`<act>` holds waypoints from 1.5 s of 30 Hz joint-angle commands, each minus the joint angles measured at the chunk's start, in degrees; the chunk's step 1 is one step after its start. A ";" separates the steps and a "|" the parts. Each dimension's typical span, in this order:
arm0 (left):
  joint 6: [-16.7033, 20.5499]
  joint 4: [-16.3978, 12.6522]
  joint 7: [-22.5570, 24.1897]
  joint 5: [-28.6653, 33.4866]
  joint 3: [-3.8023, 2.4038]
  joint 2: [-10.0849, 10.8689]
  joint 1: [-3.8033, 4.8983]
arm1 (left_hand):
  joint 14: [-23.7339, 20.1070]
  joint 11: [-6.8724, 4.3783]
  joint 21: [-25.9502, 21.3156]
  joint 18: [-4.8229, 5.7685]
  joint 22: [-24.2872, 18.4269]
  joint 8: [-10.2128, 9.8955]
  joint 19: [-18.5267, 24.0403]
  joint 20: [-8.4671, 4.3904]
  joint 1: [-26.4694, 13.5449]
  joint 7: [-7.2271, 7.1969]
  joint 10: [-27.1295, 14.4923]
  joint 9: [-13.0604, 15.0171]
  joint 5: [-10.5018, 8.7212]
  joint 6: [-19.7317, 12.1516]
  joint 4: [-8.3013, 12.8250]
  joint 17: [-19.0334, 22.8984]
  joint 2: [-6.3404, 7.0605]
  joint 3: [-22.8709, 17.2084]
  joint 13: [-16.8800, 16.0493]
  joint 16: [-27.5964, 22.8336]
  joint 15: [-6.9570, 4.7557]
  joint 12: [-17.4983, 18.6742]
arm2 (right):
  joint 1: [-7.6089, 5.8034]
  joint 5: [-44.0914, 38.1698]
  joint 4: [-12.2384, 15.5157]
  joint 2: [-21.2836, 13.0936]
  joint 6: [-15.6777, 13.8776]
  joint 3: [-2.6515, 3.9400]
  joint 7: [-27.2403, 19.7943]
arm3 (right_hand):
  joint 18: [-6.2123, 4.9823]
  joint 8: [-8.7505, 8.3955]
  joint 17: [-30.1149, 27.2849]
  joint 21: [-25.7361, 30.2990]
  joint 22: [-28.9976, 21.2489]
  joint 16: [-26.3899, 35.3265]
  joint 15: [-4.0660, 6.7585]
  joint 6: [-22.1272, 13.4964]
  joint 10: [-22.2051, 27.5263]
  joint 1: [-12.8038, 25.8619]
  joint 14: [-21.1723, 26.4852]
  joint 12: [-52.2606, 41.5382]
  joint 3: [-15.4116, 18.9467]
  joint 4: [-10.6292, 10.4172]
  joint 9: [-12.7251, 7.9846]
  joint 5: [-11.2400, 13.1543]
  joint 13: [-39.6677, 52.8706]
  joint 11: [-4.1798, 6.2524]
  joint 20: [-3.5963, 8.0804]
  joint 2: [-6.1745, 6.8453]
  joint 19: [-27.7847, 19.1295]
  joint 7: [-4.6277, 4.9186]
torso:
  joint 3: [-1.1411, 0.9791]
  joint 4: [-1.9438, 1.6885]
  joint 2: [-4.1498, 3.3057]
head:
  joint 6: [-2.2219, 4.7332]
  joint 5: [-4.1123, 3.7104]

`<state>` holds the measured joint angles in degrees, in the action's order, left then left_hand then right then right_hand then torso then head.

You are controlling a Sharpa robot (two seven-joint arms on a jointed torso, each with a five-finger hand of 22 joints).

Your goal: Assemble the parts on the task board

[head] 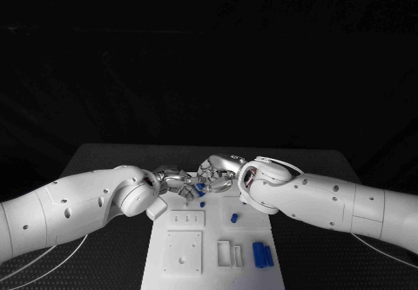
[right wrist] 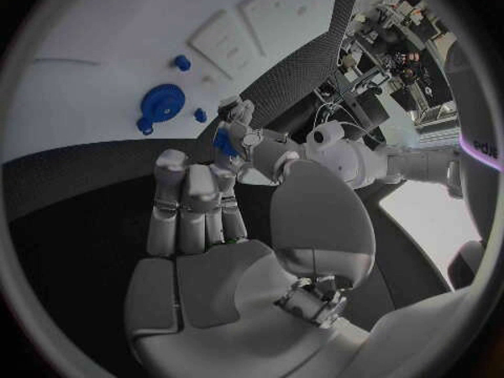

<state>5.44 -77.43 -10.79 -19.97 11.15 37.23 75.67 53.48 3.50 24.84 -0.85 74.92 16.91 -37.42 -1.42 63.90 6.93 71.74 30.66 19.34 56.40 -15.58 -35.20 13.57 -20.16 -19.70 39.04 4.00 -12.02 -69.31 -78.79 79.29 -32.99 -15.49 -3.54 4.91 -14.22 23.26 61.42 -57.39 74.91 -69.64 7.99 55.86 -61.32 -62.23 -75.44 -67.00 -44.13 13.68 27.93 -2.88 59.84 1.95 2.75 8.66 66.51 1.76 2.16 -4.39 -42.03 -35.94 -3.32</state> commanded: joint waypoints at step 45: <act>-2.45 -0.06 -0.72 3.59 -0.07 -0.11 -0.19 | -6.66 0.28 5.61 0.85 1.18 -0.76 5.27 1.44 -20.62 -1.20 -10.44 10.76 -0.49 1.58 25.68 2.97 -8.10 -14.06 -3.78 11.36 0.75 -16.90 | 0.32 -0.19 -0.24 0.25 1.02 0.00 -0.33 | -0.78 0.24 0.07 -0.35 0.58 -0.01 0.13 5.89 -0.35 0.15 0.27 -0.27 -0.55 0.27 0.50 0.01 -0.11 0.21 0.44 -0.34 0.12 2.34 | 0.03 -0.05 -0.02 | -0.36 -0.10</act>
<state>3.64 -77.32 -12.03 -16.85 11.20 37.30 75.40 46.88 3.85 30.17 -0.87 74.95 16.35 -32.65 0.10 43.28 5.63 61.69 41.47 19.27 57.52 10.30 -32.30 4.92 -34.22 -23.52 50.19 4.91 -28.79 -69.08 -78.80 78.88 -32.84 -15.24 -3.50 4.92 -14.22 23.21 61.40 -57.39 74.94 -69.64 7.97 55.87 -61.33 -62.22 -75.44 -67.00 -44.28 13.85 27.93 -2.87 59.80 1.95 2.74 8.69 66.50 1.76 2.19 -4.42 -42.05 -36.27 -3.43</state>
